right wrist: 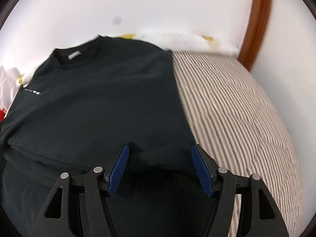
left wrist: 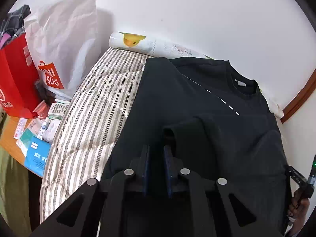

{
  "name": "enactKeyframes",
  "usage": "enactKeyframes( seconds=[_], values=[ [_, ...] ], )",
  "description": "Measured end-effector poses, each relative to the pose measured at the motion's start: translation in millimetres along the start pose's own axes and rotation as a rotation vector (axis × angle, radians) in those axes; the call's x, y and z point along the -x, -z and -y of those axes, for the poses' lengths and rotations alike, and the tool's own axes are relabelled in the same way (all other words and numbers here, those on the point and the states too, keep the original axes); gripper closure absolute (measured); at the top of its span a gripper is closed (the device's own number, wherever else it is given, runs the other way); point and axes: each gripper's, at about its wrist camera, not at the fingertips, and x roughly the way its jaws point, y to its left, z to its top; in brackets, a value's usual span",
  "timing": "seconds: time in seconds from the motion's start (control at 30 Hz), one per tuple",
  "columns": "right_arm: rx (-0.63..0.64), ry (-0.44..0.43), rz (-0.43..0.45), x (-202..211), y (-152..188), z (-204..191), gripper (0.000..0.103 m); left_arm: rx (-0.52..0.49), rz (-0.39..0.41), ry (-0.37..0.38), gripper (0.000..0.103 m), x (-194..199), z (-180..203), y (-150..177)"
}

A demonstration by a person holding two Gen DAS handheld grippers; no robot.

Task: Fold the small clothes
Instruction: 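Grasp the sweatshirt side edge with the left gripper and fold it inward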

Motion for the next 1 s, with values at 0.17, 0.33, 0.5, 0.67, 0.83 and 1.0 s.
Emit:
enactKeyframes(
  seconds=[0.17,0.33,0.5,0.67,0.83,1.0],
  values=[
    [-0.031,0.021,0.035,30.8,16.9,24.9,0.040,-0.037,0.017,-0.031,0.089,17.6,14.0,15.2],
    [-0.034,0.016,0.078,68.3,40.8,44.3,0.040,-0.072,0.042,-0.056,0.089,43.4,30.7,34.8],
    [-0.016,0.046,0.096,92.9,60.6,52.5,0.040,-0.096,0.063,-0.082,0.089,70.7,45.8,61.2],
    [-0.038,0.004,0.092,114.6,84.9,61.5,0.043,-0.093,0.067,-0.075,0.089,95.3,51.9,89.0],
    [-0.013,-0.022,0.067,128.5,112.6,58.2,0.046,-0.114,0.059,-0.089,0.089,115.3,52.9,116.9],
    [-0.002,-0.053,0.038,137.4,141.0,52.4,0.046,-0.104,0.057,-0.101,0.082,129.8,41.9,144.5]
  ],
)
